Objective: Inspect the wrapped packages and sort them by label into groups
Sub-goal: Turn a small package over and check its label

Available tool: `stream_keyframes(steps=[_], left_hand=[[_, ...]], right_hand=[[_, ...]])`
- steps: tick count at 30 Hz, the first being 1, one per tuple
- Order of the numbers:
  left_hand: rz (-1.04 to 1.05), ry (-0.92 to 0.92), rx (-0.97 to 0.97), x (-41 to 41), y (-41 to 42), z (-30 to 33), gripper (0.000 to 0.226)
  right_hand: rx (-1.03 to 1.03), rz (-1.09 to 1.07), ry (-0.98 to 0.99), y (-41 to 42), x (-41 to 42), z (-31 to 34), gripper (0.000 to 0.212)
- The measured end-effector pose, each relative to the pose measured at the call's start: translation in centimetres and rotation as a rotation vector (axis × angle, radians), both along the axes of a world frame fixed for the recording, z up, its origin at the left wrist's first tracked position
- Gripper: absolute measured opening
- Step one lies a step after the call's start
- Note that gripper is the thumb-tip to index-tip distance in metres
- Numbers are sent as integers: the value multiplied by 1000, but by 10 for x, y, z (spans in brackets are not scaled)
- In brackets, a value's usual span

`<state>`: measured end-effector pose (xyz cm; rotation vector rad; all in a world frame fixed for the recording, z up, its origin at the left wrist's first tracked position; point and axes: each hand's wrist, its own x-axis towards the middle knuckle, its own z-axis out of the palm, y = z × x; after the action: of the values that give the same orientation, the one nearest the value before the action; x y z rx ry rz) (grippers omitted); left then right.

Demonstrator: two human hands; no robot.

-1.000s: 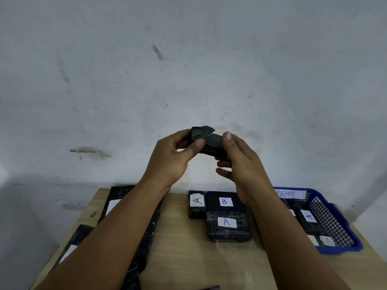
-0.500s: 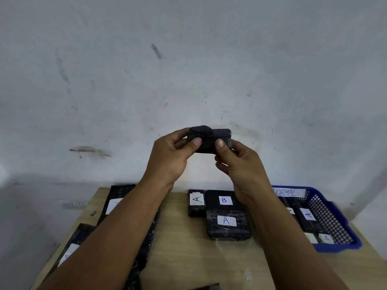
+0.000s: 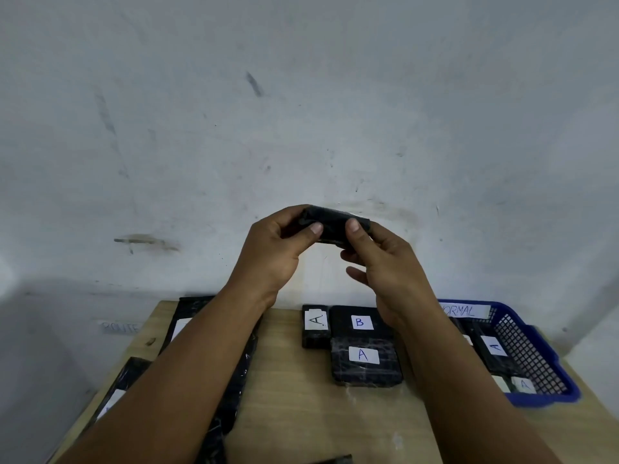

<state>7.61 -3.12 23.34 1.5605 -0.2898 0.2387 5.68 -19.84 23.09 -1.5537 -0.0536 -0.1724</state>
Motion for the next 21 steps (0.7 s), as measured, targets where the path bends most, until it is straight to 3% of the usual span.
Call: stream_keyframes(steps=[4, 9, 12, 16, 19, 21], left_hand=[[-16, 13, 0, -1, -1, 3, 20], [155, 1, -53, 4, -1, 1, 10], [144, 13, -57, 1, -2, 3, 11], [73, 208, -8, -5, -2, 7, 44], [72, 289, -14, -7, -2, 9, 34], [86, 218, -7, -7, -2, 9, 29]], right_hand=[[2, -61, -26, 2, -1, 5, 16], [-32, -24, -54, 7, -4, 5, 12], [-47, -42, -102, 5, -4, 4, 10], [-91, -25, -170, 0, -3, 4, 14], [-116, -24, -212, -3, 0, 0, 28], [-21, 14, -184, -3, 0, -2, 55]])
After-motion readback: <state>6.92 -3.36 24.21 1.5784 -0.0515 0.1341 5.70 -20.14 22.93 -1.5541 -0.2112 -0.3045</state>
